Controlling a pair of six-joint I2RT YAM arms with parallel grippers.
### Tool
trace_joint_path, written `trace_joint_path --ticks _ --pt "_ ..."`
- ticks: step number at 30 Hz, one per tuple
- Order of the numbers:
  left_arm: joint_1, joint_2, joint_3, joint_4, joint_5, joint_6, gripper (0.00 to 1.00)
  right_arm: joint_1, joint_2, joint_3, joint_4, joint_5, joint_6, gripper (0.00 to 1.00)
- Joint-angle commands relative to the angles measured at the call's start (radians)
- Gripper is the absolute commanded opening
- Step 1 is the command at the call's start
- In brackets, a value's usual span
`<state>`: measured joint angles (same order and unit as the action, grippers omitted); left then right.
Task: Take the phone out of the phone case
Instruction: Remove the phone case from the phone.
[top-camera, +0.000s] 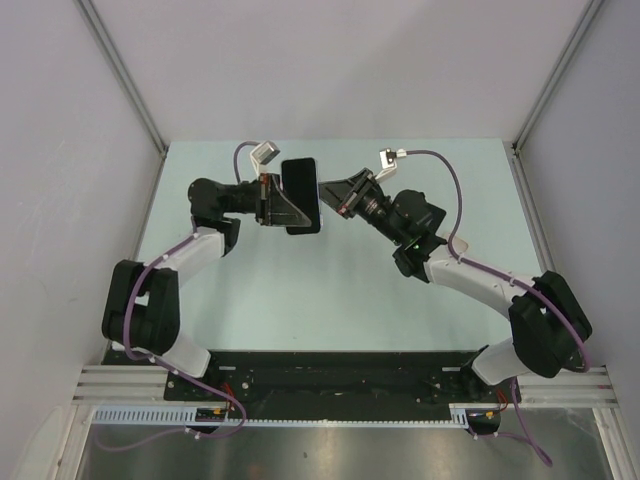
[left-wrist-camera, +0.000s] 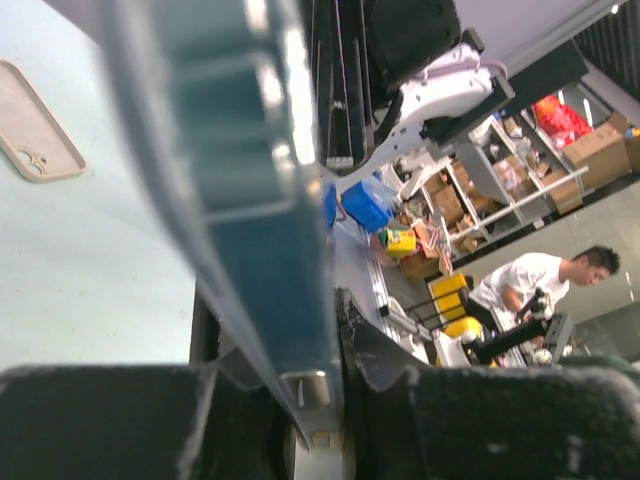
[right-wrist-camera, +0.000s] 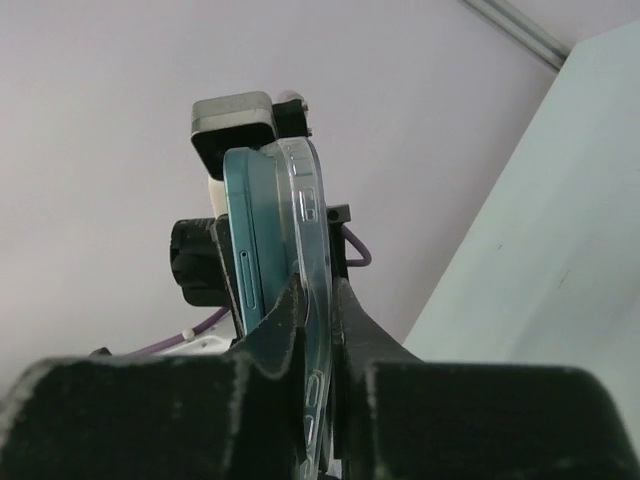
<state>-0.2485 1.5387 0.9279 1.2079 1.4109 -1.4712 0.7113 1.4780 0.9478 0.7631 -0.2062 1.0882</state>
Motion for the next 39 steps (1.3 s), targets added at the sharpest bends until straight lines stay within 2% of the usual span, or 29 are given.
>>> trace_joint_path --ticks 1,7,10,12,13,14,16,17,20,29,34,37,39 --pt "-0.074 -0.006 0.074 0.136 -0.257 0.035 0.0 0.137 0.024 -0.027 -0.347 -0.167 -0.106 0.0" --pt "-0.072 0.012 0.075 0.134 -0.259 0.031 0.01 0.099 -0.061 -0.04 -0.427 -0.111 -0.151 0.0" --pt "-0.064 0.02 0.078 0.13 -0.256 0.028 0.04 0.074 -0.113 -0.053 -0.493 -0.072 -0.171 0.0" --pt "-0.057 0.015 0.075 0.128 -0.253 0.029 0.11 0.054 -0.158 -0.063 -0.554 -0.035 -0.185 0.0" --pt "-0.049 0.014 0.074 0.127 -0.251 0.031 0.16 0.048 -0.174 -0.067 -0.573 -0.022 -0.189 0.0" --pt "-0.045 0.012 0.072 0.116 -0.251 0.037 0.34 0.044 -0.192 -0.07 -0.59 0.005 -0.195 0.0" --pt "-0.04 0.011 0.075 0.098 -0.253 0.049 0.49 0.031 -0.237 -0.076 -0.634 0.03 -0.205 0.0" --pt "-0.04 0.011 0.074 0.067 -0.254 0.067 0.69 0.03 -0.248 -0.076 -0.643 0.048 -0.209 0.0" --pt "-0.038 0.008 0.069 0.0 -0.257 0.119 0.98 0.022 -0.268 -0.076 -0.656 0.057 -0.194 0.0" --pt "-0.028 -0.008 0.045 -0.128 -0.273 0.204 1.0 0.03 -0.285 -0.076 -0.669 0.14 -0.142 0.0" --pt "0.052 -0.034 -0.009 -0.174 -0.326 0.21 1.0 0.027 -0.335 -0.076 -0.732 0.2 -0.16 0.0" --pt "0.094 -0.045 -0.014 -0.272 -0.368 0.265 1.0 0.024 -0.373 -0.076 -0.795 0.247 -0.18 0.0" --pt "0.118 -0.066 -0.011 -0.462 -0.437 0.325 1.0 0.011 -0.396 -0.076 -0.853 0.269 -0.205 0.0"
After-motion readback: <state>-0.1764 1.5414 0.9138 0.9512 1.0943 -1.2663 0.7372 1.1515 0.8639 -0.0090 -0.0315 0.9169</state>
